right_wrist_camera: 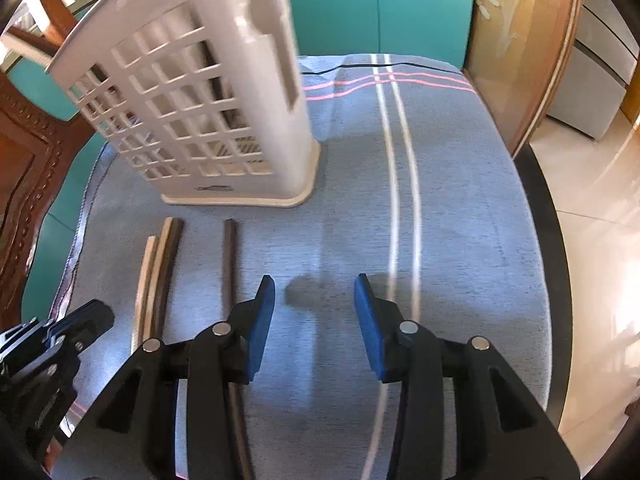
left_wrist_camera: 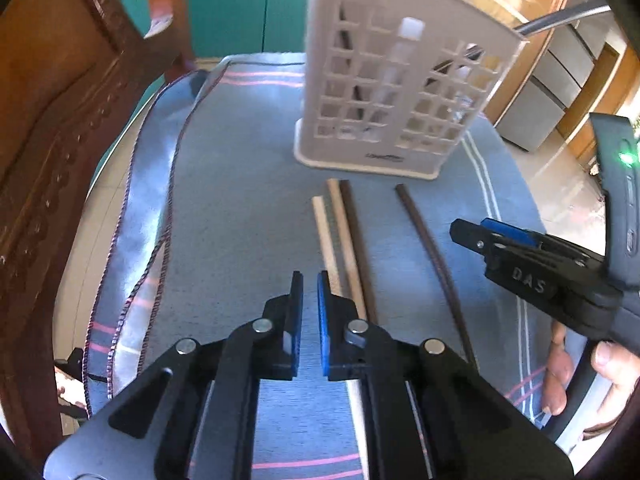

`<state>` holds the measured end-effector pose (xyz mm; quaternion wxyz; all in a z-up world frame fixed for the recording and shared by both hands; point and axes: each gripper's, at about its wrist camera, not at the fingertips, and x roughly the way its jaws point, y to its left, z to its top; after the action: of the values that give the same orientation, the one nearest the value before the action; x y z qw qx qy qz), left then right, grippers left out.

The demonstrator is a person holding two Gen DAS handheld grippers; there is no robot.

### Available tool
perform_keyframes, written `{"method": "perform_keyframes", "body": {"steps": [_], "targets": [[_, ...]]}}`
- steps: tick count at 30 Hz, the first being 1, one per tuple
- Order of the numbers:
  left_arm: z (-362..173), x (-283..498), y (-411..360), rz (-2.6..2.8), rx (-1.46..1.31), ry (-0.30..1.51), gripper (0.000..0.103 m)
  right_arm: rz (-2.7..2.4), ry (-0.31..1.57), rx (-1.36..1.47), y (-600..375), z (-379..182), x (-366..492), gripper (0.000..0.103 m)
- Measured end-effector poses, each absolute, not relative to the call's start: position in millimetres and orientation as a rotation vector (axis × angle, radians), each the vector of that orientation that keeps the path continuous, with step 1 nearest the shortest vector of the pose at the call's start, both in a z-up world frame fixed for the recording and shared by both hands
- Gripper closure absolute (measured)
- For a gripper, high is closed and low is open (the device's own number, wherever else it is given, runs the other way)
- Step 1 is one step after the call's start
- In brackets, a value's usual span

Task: Organize utensils
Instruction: 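Align both open tools over the remaining white and dark chopsticks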

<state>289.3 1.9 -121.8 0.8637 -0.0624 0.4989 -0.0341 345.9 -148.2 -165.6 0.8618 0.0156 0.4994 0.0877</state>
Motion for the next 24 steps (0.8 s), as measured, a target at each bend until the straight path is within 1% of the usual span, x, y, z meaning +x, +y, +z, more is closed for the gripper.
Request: {"method": "perform_keyframes", "body": {"steps": [1,3,4,11,16,24], "targets": [[-123,290,4,-0.07,-0.132,1.049,0.087,0.195,1.045,0.022,-145,-166,345,0.062],[-125,291,3,-0.065,-0.132,1.05,0.073,0.215,1.039,-0.004,-138,-166,342,0.062],[-125,291,3,-0.065,-0.133,1.049,0.071,0.227,1.034,-0.024,-132,-166,340,0.062],[-135,296,1,-0.066,-0.122,1.071,0.065,0.227,0.988,-0.164,-106,-170,332,0.062],[-138,297,0,-0.061,-0.119,1.083,0.063,0.272,0.985,-0.059,-116,-161,331,0.062],[-143,298,-3,-0.062,-0.106,1.09,0.056,0.332,1.006,-0.06,-112,-158,328,0.062]]}}
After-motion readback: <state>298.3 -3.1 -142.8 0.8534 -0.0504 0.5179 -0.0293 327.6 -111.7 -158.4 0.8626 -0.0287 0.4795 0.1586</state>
